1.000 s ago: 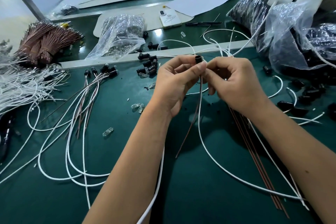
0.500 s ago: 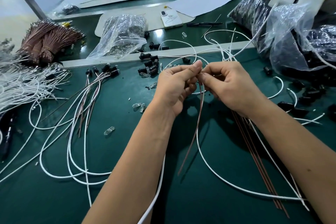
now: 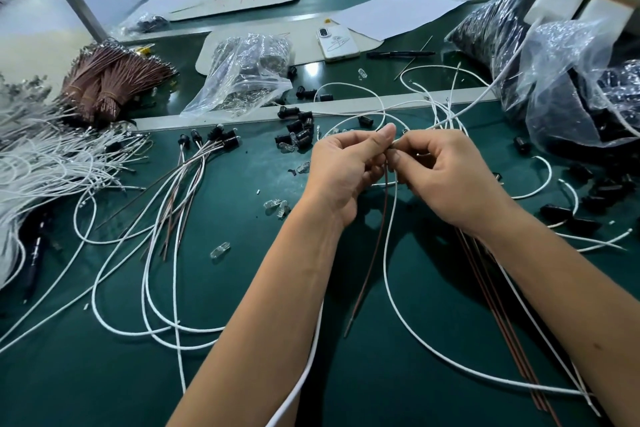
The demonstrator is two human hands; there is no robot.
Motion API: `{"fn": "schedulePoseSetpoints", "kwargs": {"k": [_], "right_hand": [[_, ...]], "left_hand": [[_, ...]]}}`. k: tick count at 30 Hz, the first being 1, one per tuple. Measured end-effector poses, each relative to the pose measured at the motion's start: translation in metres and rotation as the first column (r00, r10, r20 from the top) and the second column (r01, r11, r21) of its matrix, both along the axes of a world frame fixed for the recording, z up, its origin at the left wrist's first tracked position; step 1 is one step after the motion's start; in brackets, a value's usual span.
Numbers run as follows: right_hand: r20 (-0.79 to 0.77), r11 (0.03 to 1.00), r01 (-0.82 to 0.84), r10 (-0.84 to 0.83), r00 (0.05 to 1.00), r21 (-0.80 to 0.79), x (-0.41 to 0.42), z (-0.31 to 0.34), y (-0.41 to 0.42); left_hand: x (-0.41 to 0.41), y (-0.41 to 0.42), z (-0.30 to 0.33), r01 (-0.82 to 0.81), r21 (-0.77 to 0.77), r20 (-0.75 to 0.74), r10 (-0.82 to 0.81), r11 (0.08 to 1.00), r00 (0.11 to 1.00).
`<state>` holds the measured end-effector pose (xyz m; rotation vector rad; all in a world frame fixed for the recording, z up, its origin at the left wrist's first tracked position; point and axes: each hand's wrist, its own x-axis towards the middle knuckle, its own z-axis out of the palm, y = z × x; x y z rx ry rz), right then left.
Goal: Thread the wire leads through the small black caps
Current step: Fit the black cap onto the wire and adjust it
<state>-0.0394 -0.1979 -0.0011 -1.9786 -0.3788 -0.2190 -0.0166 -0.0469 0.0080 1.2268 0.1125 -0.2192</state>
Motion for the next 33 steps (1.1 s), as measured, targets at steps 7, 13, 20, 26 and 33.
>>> {"fn": "schedulePoseSetpoints", "kwargs": {"k": [7,13,20,26,33], "right_hand": [[-0.128,0.943,-0.182,0.225,0.966,0.28,0.003,0.02,0.025],[0.015,0.876,-0.242,0.273,0.962,-0.417,0.022,0.022,0.087],[-0.055,0.738,-0.326,0.367,0.929,-0.591,0.027,0.018,0.117],[-0.007,0.896,-0.202,0.217,0.976,-0.397,0.026,0.025,0.079],[-0.062,0.975,0.125,-0.115,0.991,0.185,0.016,0.015,-0.003]], "left_hand": [[0.005,0.051,0.018,0.203,-0.296,0.096,-0.182,0.933,0.979],[0.004,0.093,0.026,0.248,-0.745,0.19,-0.159,0.619,0.969],[0.006,0.099,0.029,0.162,-0.796,0.19,-0.014,0.584,0.982],[0.009,0.087,0.022,0.067,-0.313,0.219,0.004,0.947,0.976],[0.005,0.056,0.008,0.21,0.374,0.162,-0.287,0.903,0.944]]}}
